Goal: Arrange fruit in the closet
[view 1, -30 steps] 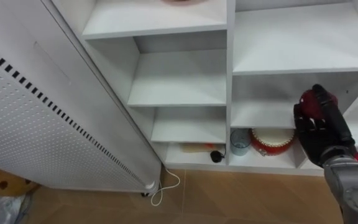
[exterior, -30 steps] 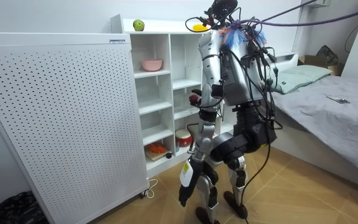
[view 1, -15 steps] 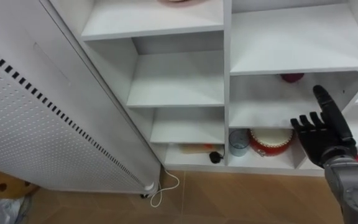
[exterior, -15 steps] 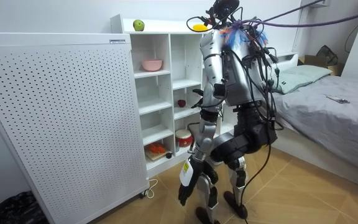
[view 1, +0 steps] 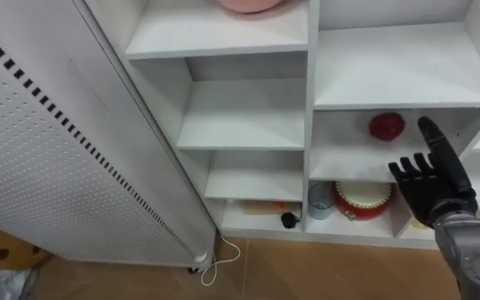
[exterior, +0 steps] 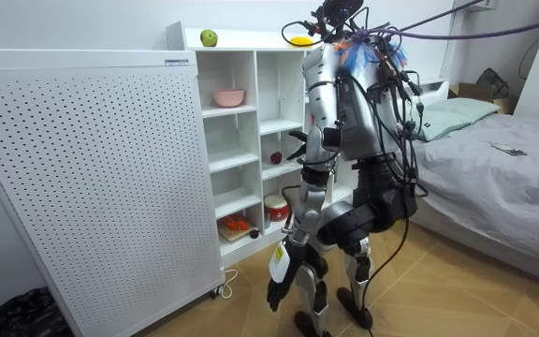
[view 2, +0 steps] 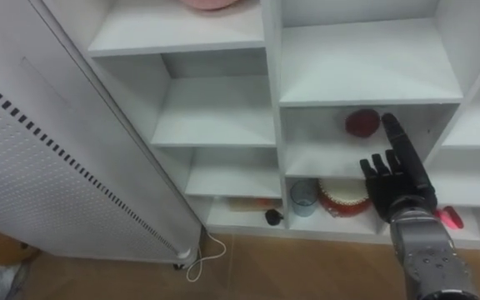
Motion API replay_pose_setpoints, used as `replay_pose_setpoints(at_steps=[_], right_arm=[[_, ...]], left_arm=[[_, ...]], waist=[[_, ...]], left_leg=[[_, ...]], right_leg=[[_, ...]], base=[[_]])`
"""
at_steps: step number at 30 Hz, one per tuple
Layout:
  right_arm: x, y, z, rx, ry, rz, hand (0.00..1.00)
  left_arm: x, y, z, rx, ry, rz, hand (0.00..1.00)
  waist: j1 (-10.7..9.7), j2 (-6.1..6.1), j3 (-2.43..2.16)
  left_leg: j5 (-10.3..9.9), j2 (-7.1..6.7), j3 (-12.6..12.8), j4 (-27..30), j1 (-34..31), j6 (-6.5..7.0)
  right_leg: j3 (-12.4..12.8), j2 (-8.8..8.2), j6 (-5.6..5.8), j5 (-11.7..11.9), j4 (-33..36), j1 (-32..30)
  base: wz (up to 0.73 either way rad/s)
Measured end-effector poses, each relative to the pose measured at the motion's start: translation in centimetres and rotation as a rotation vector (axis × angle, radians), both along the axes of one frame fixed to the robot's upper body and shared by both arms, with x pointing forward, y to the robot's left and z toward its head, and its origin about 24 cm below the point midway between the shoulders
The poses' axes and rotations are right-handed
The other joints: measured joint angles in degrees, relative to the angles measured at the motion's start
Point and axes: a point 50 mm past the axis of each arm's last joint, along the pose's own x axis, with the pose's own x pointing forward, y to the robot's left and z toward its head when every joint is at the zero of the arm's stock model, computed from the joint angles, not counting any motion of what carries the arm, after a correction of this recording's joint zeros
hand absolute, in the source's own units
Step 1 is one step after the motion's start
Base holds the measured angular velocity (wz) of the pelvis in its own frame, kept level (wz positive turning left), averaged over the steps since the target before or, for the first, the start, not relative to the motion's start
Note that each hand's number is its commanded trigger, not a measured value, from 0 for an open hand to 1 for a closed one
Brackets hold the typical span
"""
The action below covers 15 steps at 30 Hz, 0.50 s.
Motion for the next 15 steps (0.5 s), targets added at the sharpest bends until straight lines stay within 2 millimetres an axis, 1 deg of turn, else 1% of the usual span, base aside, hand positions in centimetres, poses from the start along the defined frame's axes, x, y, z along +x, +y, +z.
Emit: replay_pose_setpoints(at_steps=[5,7,8,10,11,13,14,15], right_arm=[[-0.9,-0.4,-2.0,-0.026,0.028,0.027,0.00],[-2.3,-1.0,-4.9,-0.020,0.099,0.029,0.00],[-2.7,-1.1,-5.6,-0.018,0.120,0.031,0.00],[-4.7,-1.7,-8.6,-0.009,0.215,0.029,0.00],[-5.3,-1.9,-9.4,-0.016,0.240,0.031,0.00],[-8.2,-2.7,-12.6,-0.034,0.358,0.026,0.00],[-8.9,-2.9,-13.3,-0.042,0.387,0.026,0.00],[-10.4,-3.2,-14.6,-0.063,0.454,0.030,0.00]], left_arm=[[-0.4,0.0,-0.1,-0.008,0.028,-0.001,0.00],[-0.6,0.2,-0.2,-0.006,0.041,0.006,0.00],[-0.7,0.3,-0.2,-0.009,0.047,0.008,0.00],[-1.2,0.8,-0.4,-0.015,0.077,0.029,0.00],[-1.3,1.0,-0.5,-0.017,0.085,0.038,0.00],[-1.7,1.7,-0.6,-0.016,0.102,0.089,0.00],[-1.8,1.9,-0.6,-0.015,0.103,0.101,0.00],[-1.9,2.2,-0.6,-0.012,0.106,0.127,0.00]], waist=[[0.2,0.02,0.01],[0.2,0.02,0.02],[0.2,0.02,0.02],[0.1,-0.01,0.04],[0.0,0.00,0.04],[-0.4,0.03,0.02],[-0.6,0.05,0.01],[-1.2,0.01,0.02]], left_leg=[[0.0,-0.02,-0.6,-1.7,4.1,-0.03],[0.0,-0.11,-1.3,-3.2,7.1,-0.16],[0.1,-0.12,-1.4,-3.7,7.8,-0.19],[0.2,-0.21,-1.4,-5.9,10.8,-0.27],[0.2,-0.22,-1.5,-6.3,11.5,-0.27],[0.2,-0.20,-2.0,-8.2,14.2,-0.34],[0.2,-0.19,-2.1,-8.7,14.7,-0.37],[0.3,-0.27,-2.6,-9.8,16.1,-0.47]], right_leg=[[-0.1,0.47,0.28,0.0,-2.0,4.4],[-0.4,0.84,0.65,0.0,-3.8,7.8],[-0.6,0.83,0.73,0.0,-4.4,8.6],[-1.0,0.85,0.85,0.2,-6.6,11.5],[-1.1,0.95,0.89,0.3,-7.1,12.3],[-1.9,1.31,1.12,0.6,-9.7,15.5],[-2.3,1.35,1.13,0.7,-10.4,16.3],[-3.1,1.40,1.17,0.7,-11.8,18.1]], base=[[0.00],[0.08],[0.04],[-0.03],[0.00],[0.06],[0.14],[0.15]])
